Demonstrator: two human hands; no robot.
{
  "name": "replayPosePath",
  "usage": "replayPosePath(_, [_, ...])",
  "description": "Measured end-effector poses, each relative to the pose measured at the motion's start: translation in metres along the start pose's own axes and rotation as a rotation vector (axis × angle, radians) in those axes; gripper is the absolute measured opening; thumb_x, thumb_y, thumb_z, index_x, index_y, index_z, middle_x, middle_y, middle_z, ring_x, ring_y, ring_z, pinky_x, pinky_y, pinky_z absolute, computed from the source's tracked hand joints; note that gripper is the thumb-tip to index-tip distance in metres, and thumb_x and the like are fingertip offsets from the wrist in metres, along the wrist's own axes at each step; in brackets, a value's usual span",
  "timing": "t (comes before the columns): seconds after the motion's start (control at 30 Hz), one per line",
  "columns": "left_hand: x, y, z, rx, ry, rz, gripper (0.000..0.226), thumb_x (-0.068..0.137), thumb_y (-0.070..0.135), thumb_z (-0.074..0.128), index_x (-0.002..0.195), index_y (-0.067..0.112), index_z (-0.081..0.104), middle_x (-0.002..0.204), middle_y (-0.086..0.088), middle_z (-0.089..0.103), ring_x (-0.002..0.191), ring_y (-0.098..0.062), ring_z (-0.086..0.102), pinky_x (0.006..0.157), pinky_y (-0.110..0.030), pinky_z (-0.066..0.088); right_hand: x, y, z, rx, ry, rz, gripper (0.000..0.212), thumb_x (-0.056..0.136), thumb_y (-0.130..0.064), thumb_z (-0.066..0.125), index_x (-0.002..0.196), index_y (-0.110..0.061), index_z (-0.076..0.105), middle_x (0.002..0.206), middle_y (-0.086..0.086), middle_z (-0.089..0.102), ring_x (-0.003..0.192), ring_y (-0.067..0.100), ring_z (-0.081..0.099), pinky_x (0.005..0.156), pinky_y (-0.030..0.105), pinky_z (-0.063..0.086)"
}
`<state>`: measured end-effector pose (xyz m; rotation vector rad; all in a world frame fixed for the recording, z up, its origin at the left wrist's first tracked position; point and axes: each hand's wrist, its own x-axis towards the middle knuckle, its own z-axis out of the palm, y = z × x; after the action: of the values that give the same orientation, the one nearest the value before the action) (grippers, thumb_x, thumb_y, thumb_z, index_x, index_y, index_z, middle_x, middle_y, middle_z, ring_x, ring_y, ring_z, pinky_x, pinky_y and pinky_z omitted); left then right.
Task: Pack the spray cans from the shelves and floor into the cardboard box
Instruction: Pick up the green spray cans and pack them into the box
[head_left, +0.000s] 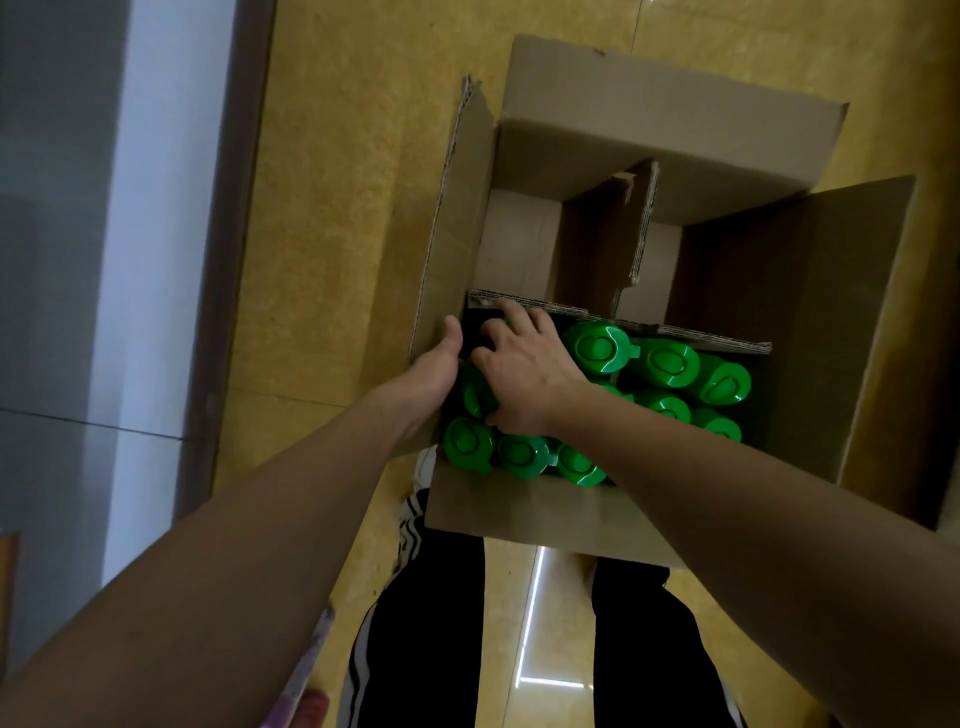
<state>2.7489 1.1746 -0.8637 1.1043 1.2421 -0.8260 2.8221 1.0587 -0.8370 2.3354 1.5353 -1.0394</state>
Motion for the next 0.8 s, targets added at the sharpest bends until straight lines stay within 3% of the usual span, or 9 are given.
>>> replayPosePath(0.1, [0.001,0.002,0.006,-0.036,-0.022,-0.023,0.088,0.092,0.079,0.014,0.155,0.020,0.033,0.156,-0.008,0.041,0.144,-0.026,0.037,0.104,-0.036,0.035,0.007,0.001,0.006,-0.034,-0.008,0.011,0.066,0.080,-0.051,0.072,0.136,-0.020,0.057,0.154,0.017,0.036,0.152,0.042,0.004,0.122,0.062,0.004])
replayPosePath(0.3, [0.001,0.005,0.006,-0.058,-0.034,-0.068,0.089,0.093,0.078,0.015,0.156,0.016,0.031,0.157,-0.012,0.040,0.145,-0.027,0.036,0.111,-0.039,0.033,0.011,0.003,0.013,0.001,-0.018,0.068,0.074,0.079,-0.058,0.072,0.140,-0.021,0.053,0.156,0.016,0.035,0.152,0.044,0.002,0.119,0.068,-0.002])
replayPosePath(0.43, [-0.026,0.005,0.013,-0.075,-0.037,-0.055,0.079,0.100,0.067,0.015,0.154,0.012,0.034,0.153,-0.008,0.046,0.142,-0.024,0.041,0.084,-0.027,0.041,-0.002,0.006,0.009,0.053,0.020,0.098,0.100,0.074,-0.057,0.078,0.154,-0.018,0.032,0.160,0.016,0.028,0.153,0.042,0.002,0.120,0.066,0.000])
replayPosePath(0.63, [-0.090,0.020,0.019,0.088,0.100,0.006,0.079,0.100,0.069,0.017,0.150,0.012,0.042,0.149,-0.011,0.049,0.136,-0.030,0.046,0.100,-0.036,0.040,-0.062,0.027,-0.035,0.205,0.053,0.210,0.092,0.082,-0.067,0.064,0.156,-0.027,0.028,0.162,0.013,0.027,0.153,0.040,0.007,0.120,0.066,0.004])
replayPosePath(0.73, [-0.143,0.049,0.035,0.358,0.217,0.195,0.073,0.101,0.066,0.020,0.147,0.016,0.046,0.147,-0.011,0.051,0.132,-0.032,0.048,0.099,-0.039,0.040,-0.106,0.041,-0.069,0.232,0.105,0.286,0.089,0.083,-0.070,0.060,0.156,-0.028,0.030,0.161,0.013,0.029,0.152,0.040,0.011,0.120,0.066,0.007])
replayPosePath(0.8, [-0.178,0.067,0.048,0.532,0.280,0.391,0.066,0.103,0.063,0.023,0.150,0.022,0.042,0.153,-0.006,0.044,0.140,-0.029,0.040,0.109,-0.040,0.034,-0.141,0.050,-0.096,0.241,0.145,0.335,0.087,0.084,-0.071,0.058,0.155,-0.028,0.031,0.161,0.013,0.029,0.151,0.040,0.014,0.120,0.066,0.010])
